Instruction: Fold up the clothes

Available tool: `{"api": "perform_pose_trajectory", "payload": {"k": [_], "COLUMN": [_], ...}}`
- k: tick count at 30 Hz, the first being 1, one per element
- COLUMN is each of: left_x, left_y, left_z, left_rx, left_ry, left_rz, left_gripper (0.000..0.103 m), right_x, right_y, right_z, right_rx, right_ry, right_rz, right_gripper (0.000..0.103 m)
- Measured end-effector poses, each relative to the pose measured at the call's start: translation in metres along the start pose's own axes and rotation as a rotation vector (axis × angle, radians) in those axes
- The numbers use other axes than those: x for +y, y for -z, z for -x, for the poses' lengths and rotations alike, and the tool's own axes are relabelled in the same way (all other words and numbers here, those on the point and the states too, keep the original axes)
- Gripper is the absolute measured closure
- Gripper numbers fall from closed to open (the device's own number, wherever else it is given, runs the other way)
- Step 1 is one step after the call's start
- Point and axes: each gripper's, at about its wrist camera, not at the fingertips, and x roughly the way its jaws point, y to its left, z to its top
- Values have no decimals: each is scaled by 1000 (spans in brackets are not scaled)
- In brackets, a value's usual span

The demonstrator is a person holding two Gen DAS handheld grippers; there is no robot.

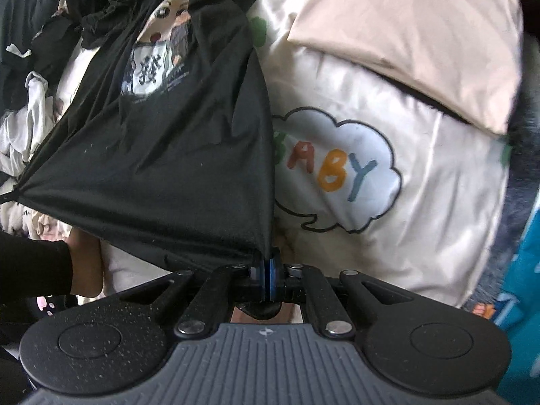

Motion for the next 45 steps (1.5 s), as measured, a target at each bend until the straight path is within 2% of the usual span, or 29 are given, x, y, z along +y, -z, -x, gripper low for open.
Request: {"api": "perform_pose_trajectory", "payload": {"k": [9, 12, 16, 21, 32, 40, 45], "left_x": [3, 8, 13, 15, 42, 50, 50], "left_y": [6, 10, 16, 25, 62, 86, 95], "left_z": [38, 52, 61, 55, 11, 6, -11], "left_rx": [-115, -130, -122, -78, 80, 132, 160], "left_ry": [79, 77, 39, -26, -76, -106, -133], "left_rz": [42, 57, 70, 61, 110, 144, 165], "left_gripper": [101, 101, 101, 101, 101, 101, 101], "right_x": [24, 23, 22, 18, 9, 11, 6], "right_y": [-10, -7, 1, 13, 48, 55, 53], "right_z": [44, 45, 32, 7, -60, -90, -102], "right_rx": [-85, -98, -86, -45, 112, 206, 214], "right_ry": [71, 53, 18, -15, -7, -6, 7], "right_rz": [18, 7, 11, -13, -107, -106, -130], "right_gripper": [103, 103, 103, 103, 103, 103, 103]}}
